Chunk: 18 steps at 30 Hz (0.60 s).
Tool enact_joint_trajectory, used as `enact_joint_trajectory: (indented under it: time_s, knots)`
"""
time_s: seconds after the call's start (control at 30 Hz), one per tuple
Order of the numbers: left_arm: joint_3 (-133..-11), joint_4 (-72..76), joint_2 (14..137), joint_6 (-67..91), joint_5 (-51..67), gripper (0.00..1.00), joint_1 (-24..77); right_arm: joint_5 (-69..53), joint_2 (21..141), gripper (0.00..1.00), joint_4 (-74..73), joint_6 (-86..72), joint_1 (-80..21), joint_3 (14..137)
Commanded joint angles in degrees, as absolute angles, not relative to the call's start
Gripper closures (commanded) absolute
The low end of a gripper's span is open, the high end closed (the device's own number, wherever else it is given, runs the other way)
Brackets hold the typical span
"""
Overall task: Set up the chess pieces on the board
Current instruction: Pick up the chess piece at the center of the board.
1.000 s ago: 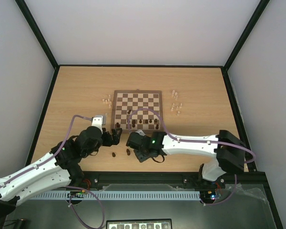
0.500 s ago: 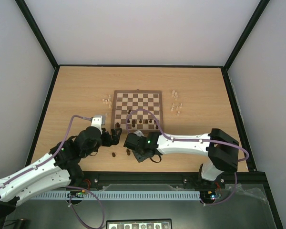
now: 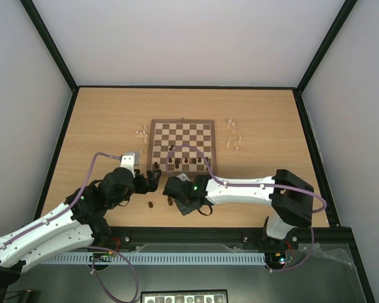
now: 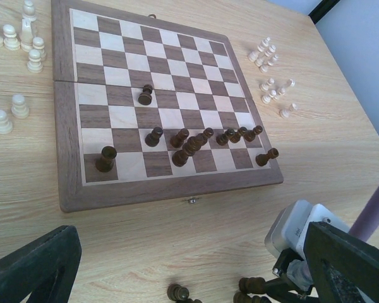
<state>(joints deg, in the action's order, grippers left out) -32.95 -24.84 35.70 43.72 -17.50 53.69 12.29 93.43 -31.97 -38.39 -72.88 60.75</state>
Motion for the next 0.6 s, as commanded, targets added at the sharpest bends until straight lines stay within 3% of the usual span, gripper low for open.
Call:
enact_joint_trajectory:
  time_s: [0.0, 0.3, 0.57]
  knots:
    - [-33.1, -25.1, 35.1, 43.8, -17.2, 0.00, 53.4, 12.4, 94.7, 0.78, -33.0, -38.5, -73.3, 61.5]
    - [-33.1, -25.1, 34.9, 43.8, -17.2, 0.00, 53.4, 12.5, 95.3, 0.86, -33.1, -38.2, -73.3, 61.9]
    - [-33.2, -25.1, 35.1, 43.8, -17.2, 0.00, 53.4, 14.7, 94.1, 0.87, -34.9, -37.3, -73.1, 65.4]
